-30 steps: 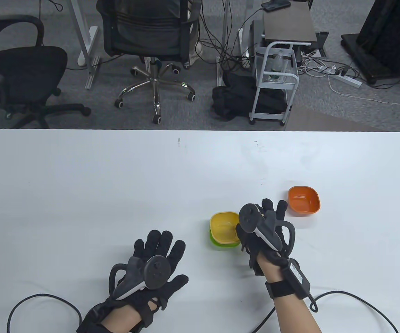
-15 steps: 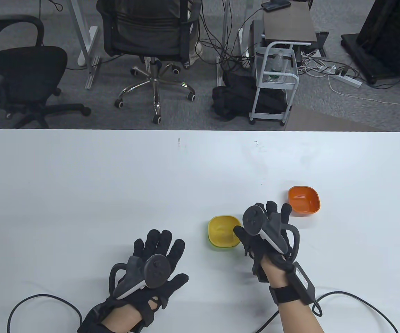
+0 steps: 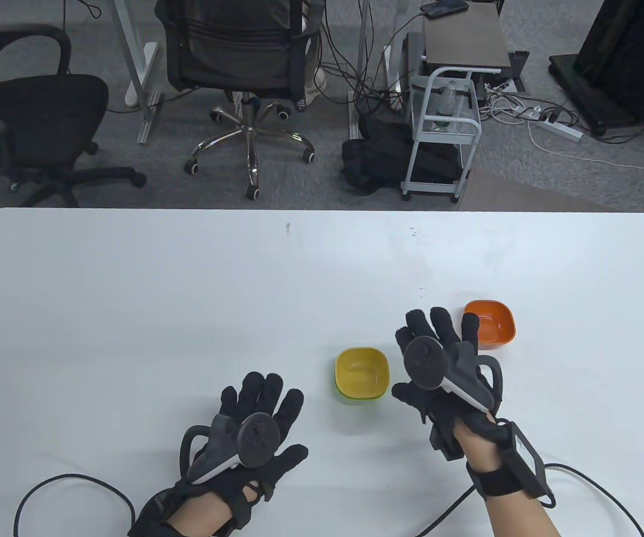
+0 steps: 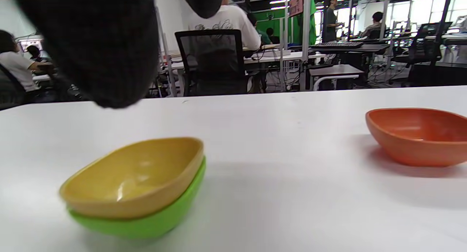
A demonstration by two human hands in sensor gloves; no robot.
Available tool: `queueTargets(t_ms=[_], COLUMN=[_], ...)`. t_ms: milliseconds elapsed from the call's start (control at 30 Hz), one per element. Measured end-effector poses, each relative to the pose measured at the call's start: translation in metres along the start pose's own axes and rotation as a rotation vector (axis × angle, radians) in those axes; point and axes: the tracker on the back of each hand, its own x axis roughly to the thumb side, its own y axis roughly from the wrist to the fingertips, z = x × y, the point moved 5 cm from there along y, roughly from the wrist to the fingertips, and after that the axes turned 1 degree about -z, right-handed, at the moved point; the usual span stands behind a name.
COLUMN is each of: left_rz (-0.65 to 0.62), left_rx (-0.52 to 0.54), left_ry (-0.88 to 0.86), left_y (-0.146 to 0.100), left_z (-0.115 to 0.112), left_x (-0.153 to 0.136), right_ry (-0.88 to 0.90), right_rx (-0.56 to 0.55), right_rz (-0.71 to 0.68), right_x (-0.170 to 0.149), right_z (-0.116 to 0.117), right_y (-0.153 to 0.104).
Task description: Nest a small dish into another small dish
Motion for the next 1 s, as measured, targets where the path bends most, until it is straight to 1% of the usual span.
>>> queueTargets(t_ms=[33, 67, 100, 133, 167, 200, 233, 267, 400, 433, 467, 500, 667, 767, 833, 900, 1000], left_rz=[0.002, 0.004, 0.006, 0.007, 0.009, 0.010, 0.011, 0.012, 0.011, 0.011, 0.009, 0.007, 0.001, 0.008, 0.010, 0.010, 0.010], left_rx=[0.000, 0.000, 0.000, 0.000, -0.001, -0.001, -0.001, -0.001, -0.004, -0.006, -0.007, -0.007, -0.009, -0.007, -0.001, 0.002, 0.003], left_ry=[-0.002, -0.003, -0.005, -0.005, -0.006, -0.007, -0.008, -0.010, -0.006, -0.004, -0.001, 0.002, 0.007, 0.000, -0.002, -0.001, 0.000], left_y=[0.000, 0.000, 0.000, 0.000, 0.000, 0.000, 0.000, 0.000, 0.000, 0.000, 0.001, 0.001, 0.001, 0.000, 0.000, 0.000, 0.000], left_z=[0.000, 0.000, 0.000, 0.000, 0.000, 0.000, 0.000, 0.000, 0.000, -0.001, -0.001, -0.001, -0.002, -0.001, 0.000, 0.000, 0.000], left_x=[-0.001, -0.001, -0.002, -0.002, -0.003, -0.003, -0.004, -0.004, -0.003, -0.003, -0.002, -0.001, 0.001, 0.000, 0.000, -0.001, -0.001], right_ry=[0.012, 0.041, 0.073, 0.094, 0.123, 0.137, 0.166, 0.197, 0.291, 0.301, 0.313, 0.291, 0.282, 0.235, 0.212, 0.188, 0.164], right_rx=[-0.004, -0.023, -0.072, -0.114, -0.173, -0.183, -0.192, -0.176, -0.113, -0.098, -0.007, 0.033, 0.037, 0.089, 0.040, 0.033, -0.017], right_rz=[0.014, 0.050, 0.091, 0.114, 0.157, 0.180, 0.229, 0.277, 0.396, 0.405, 0.413, 0.436, 0.489, 0.519, 0.523, 0.535, 0.542], right_x=[-0.005, -0.019, -0.038, -0.049, -0.071, -0.081, -0.100, -0.120, -0.170, -0.174, -0.182, -0.188, -0.203, -0.205, -0.204, -0.201, -0.198], right_z=[-0.002, -0.007, -0.012, -0.015, -0.017, -0.017, -0.013, -0.008, 0.013, 0.016, 0.028, 0.036, 0.061, 0.073, 0.075, 0.078, 0.076], right_y=[0.002, 0.007, 0.010, 0.012, 0.014, 0.014, 0.014, 0.014, 0.011, 0.011, 0.013, 0.013, 0.019, 0.023, 0.026, 0.030, 0.033])
